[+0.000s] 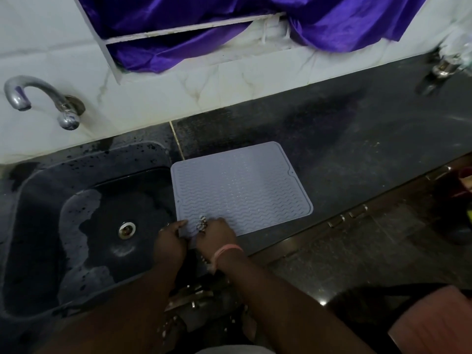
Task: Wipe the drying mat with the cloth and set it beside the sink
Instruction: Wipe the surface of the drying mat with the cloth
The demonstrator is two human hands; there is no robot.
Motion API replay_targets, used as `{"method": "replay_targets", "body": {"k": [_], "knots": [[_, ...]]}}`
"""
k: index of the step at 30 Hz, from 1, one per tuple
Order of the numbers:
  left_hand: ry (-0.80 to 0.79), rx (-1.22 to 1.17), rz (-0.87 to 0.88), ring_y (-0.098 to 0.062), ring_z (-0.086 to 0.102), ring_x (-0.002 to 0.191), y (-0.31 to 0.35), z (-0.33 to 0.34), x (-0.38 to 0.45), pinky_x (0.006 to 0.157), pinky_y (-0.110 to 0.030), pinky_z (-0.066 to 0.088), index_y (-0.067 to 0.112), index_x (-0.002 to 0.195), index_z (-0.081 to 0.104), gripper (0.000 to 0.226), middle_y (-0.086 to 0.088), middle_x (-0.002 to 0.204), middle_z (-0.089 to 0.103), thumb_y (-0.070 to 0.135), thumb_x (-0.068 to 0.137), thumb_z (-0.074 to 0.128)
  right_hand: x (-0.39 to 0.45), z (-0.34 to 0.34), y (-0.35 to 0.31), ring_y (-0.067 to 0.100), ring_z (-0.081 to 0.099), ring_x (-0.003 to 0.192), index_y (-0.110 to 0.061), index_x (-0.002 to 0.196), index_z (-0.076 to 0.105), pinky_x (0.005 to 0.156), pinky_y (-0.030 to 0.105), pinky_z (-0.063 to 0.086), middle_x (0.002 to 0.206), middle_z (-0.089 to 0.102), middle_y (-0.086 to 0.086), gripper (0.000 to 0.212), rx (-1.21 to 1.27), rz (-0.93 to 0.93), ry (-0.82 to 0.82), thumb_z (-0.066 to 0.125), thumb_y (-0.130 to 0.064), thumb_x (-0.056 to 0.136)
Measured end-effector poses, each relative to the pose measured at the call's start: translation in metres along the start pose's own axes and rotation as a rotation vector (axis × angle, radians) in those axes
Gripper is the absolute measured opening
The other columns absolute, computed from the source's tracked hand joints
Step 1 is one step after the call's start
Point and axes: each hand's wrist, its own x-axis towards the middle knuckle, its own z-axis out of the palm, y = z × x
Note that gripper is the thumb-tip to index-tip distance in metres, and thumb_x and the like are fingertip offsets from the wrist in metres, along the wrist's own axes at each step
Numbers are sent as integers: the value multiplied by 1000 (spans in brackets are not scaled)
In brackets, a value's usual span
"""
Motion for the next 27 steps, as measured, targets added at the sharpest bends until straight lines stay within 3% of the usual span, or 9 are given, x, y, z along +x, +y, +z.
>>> {"method": "replay_targets", "body": {"k": [4, 7, 9, 13, 17, 20, 24, 27], "knots": [[30, -71, -75, -28, 62, 114, 1, 6, -9, 97, -33, 49, 18, 123, 68, 42, -13, 129, 64, -2, 86, 67, 16, -59, 46, 28, 65, 88, -11, 100, 66, 79, 31, 52, 102, 64, 12, 28, 70, 174, 263, 54, -33, 88], [58, -107, -96, -28, 61, 115, 5, 13, -14, 96, -28, 46, 18, 124, 67, 41, -13, 133, 61, -3, 89, 61, 25, -115, 96, 33, 58, 104, -9, 118, 58, 81, 31, 43, 117, 56, 14, 33, -22, 360, 393, 49, -28, 92], [53, -90, -115, -27, 62, 113, 5, 11, -15, 93, -27, 46, 20, 125, 66, 40, -14, 134, 60, 1, 90, 63, 27, -136, 126, 34, 59, 106, -8, 116, 60, 80, 31, 43, 118, 61, 15, 33, -68, 462, 431, 48, -25, 91], [33, -52, -126, -29, 62, 114, 7, 6, -17, 95, -33, 48, 18, 125, 66, 36, -13, 131, 63, 8, 90, 67, 22, -124, 136, 33, 64, 104, -1, 111, 62, 81, 33, 50, 114, 65, 19, 28, -170, 459, 409, 51, -19, 94], [3, -70, -138, -30, 61, 116, 9, 2, -16, 98, -34, 48, 15, 125, 66, 36, -14, 129, 64, 8, 90, 69, 15, -96, 111, 33, 56, 109, -8, 113, 65, 97, 44, 42, 118, 61, 14, 30, -178, 391, 392, 41, -10, 96], [-10, -118, -155, -28, 61, 115, 10, 0, -16, 96, -30, 46, 13, 124, 66, 35, -14, 127, 64, 6, 90, 68, 6, -67, 80, 31, 55, 110, -6, 113, 63, 101, 43, 40, 117, 60, 15, 30, -298, 329, 317, 38, -11, 98], [-36, -164, -151, -28, 59, 118, 8, -1, -16, 101, -33, 45, 11, 125, 65, 35, -14, 129, 63, 5, 90, 68, 0, -27, 39, 25, 56, 103, -8, 111, 59, 79, 29, 40, 114, 61, 14, 29, -271, 337, 275, 41, -24, 96], [-56, -206, -173, -28, 59, 118, 3, -2, -13, 104, -36, 47, 13, 124, 66, 37, -13, 129, 64, 6, 89, 69, -7, 0, 14, 28, 52, 110, -6, 112, 59, 84, 29, 43, 114, 62, 15, 29, -247, 282, 228, 43, -22, 94]]}}
